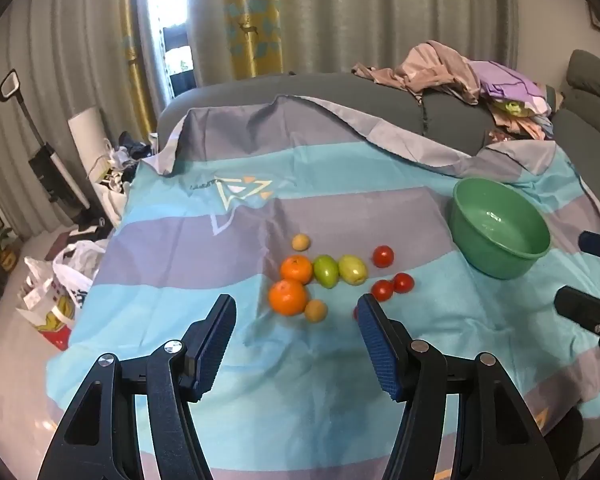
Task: Organize fruits
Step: 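Move both tools toward the red cherry tomatoes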
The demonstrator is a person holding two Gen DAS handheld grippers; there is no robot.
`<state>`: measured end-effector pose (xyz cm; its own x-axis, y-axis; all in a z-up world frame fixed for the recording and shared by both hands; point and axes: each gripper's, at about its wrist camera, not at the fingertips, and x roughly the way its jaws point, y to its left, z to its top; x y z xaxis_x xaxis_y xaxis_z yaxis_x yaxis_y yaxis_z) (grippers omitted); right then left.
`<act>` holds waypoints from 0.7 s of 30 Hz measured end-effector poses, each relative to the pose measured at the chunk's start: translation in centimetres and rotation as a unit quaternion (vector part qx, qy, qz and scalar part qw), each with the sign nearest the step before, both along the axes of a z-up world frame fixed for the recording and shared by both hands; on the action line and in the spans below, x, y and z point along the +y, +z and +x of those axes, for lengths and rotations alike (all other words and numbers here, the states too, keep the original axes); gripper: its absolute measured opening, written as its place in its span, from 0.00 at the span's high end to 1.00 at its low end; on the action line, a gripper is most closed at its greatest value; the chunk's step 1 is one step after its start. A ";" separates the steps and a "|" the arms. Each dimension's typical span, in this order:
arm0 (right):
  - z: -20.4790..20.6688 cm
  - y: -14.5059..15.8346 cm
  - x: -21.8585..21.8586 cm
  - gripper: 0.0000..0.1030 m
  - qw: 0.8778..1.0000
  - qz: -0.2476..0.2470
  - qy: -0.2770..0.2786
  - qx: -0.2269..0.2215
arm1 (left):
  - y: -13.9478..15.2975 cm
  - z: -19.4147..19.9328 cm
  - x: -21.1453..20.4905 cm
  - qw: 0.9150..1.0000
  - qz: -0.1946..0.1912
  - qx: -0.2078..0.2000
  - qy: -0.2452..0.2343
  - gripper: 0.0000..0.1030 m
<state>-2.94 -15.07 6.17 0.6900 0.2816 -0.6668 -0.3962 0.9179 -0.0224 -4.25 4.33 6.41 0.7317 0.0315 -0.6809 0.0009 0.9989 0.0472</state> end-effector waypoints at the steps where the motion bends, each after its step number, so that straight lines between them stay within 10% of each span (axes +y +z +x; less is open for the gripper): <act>1: 0.1 0.3 0.5 0.00 1.000 -0.004 0.007 -0.001 | 0.1 -0.1 0.1 1.000 0.001 -0.001 0.000 0.39; 21: 0.0 0.5 2.0 0.00 1.000 -0.025 0.014 -0.004 | 0.4 -0.2 -0.3 1.000 0.007 0.001 -0.019 0.39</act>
